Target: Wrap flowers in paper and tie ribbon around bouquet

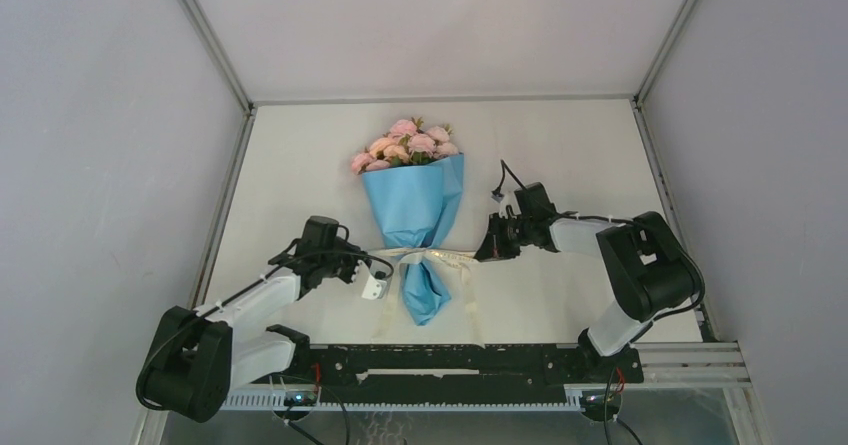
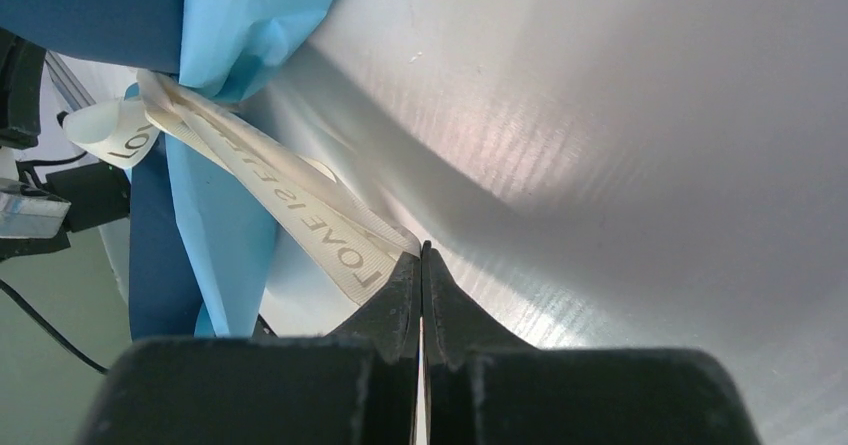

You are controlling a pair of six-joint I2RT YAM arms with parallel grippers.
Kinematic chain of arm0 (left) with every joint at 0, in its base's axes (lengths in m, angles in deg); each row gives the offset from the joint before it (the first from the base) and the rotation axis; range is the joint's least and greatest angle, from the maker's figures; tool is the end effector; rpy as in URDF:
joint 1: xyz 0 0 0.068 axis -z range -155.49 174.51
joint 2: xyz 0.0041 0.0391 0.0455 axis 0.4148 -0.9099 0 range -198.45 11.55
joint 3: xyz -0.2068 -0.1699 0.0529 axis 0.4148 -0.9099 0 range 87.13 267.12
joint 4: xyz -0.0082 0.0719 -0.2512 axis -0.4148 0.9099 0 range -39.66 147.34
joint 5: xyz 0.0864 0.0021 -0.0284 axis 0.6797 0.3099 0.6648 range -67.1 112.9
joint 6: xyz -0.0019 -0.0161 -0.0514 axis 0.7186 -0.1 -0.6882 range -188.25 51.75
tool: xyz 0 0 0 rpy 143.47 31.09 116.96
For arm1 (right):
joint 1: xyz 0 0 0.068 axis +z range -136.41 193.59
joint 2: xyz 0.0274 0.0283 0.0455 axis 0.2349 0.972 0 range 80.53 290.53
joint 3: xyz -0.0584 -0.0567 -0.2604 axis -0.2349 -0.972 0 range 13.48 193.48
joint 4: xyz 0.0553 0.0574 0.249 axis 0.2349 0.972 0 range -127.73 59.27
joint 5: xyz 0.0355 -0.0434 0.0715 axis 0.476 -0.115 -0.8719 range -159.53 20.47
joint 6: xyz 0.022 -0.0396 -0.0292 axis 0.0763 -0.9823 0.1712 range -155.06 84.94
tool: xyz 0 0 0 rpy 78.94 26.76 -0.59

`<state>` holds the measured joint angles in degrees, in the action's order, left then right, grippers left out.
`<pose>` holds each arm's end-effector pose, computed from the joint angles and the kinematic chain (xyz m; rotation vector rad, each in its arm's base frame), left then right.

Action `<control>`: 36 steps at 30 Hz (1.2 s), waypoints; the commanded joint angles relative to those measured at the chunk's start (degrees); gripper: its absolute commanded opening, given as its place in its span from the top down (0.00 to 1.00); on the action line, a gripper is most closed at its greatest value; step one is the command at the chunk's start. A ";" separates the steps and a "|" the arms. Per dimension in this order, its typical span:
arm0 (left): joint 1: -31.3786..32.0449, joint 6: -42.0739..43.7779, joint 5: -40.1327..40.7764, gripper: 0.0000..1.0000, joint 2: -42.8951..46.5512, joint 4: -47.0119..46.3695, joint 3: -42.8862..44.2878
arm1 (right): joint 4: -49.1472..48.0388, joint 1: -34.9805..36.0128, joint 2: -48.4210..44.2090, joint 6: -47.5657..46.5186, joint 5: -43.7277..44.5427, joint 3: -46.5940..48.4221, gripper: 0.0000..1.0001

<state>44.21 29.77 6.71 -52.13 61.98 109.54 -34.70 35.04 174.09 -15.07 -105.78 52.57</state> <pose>0.1774 -0.0741 0.1474 2.1633 1.1702 0.2495 0.2554 0.1231 0.1259 -0.2848 2.6280 1.0771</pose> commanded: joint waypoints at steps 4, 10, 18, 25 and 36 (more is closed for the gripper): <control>-4.87 3.70 3.45 1.00 0.32 3.05 -1.38 | 3.36 -6.16 -2.88 0.58 7.38 -3.74 1.00; -5.33 3.68 2.08 1.00 0.92 4.01 -1.28 | 3.49 -7.21 -2.57 0.20 6.49 -4.29 1.00; -5.73 3.41 1.99 1.00 1.07 4.55 -0.90 | 3.57 -9.36 -3.03 0.15 6.73 -5.02 1.00; -6.03 2.18 1.87 1.00 1.33 5.09 -0.28 | 4.17 -7.06 -4.47 0.14 6.63 -4.70 1.00; -6.71 -7.99 0.00 0.21 12.37 10.07 0.31 | 13.25 -4.24 -23.98 -1.68 9.42 0.38 0.79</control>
<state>38.40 30.14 6.28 -45.02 69.50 109.54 -26.42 31.59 160.02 -14.24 -100.58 48.68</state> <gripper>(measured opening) 0.747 0.121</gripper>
